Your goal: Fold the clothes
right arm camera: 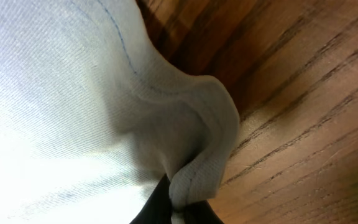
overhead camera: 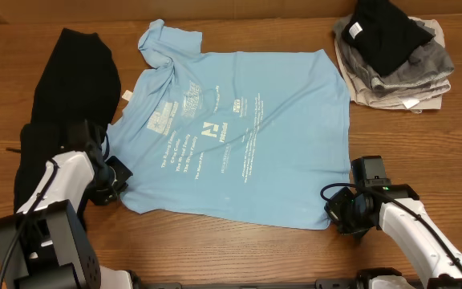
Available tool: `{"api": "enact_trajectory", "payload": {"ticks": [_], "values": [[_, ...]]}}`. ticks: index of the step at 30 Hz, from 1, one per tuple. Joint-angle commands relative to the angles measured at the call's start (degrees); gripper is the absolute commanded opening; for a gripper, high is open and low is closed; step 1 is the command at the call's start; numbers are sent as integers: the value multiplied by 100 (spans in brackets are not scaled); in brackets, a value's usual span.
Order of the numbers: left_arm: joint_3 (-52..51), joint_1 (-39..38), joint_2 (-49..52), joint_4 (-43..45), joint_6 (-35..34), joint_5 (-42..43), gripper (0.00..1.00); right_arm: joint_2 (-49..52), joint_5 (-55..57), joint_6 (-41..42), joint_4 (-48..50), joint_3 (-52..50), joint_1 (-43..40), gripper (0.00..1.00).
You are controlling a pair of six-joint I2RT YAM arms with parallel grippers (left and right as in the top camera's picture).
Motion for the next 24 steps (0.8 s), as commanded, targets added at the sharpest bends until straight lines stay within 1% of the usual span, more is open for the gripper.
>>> {"api": "enact_trajectory", "payload": {"ticks": [1,3,5,8,9,10,11,12,13,16,18,19,20,22,24], "values": [[835,-46,-83,-527,868,-22,4,20,114,-70,-2,98,20,6],[1202,-116,-81,-811,999,-48,4,20,114,-70,-4,98,20,6],[1453,-201,-81,-859,1095,-63,4,20,114,-72,-7,98,20,6],[1606,-393,-79,-457,1091,-92,6,20,111,-74,-9,98,20,6],[1606,-463,-63,-267,1091,-90,9,20,111,-83,-9,98,20,6],[1606,-529,-39,-98,1091,-87,16,20,111,-94,-11,98,20,6],[1606,-597,-2,63,1093,-87,26,20,111,-94,-11,98,20,6],[1606,-678,46,271,1093,-92,35,20,111,-94,-11,98,20,6],[1606,-739,96,463,1091,-90,39,20,111,-94,-9,98,20,6],[1606,-935,275,1172,1091,-87,44,20,111,-94,-7,98,20,6],[1606,-1060,426,1626,1091,-87,52,20,111,-116,-7,98,20,6],[1606,-1119,503,1816,1093,-90,52,20,111,-116,-11,98,20,6],[1606,-1154,560,1917,1093,-90,56,20,111,-116,-13,98,20,6],[1615,-1169,597,1895,1091,-90,57,20,111,-116,-31,98,20,6],[1703,-1119,553,1543,1073,-57,57,20,111,-116,-55,98,20,6]]}}
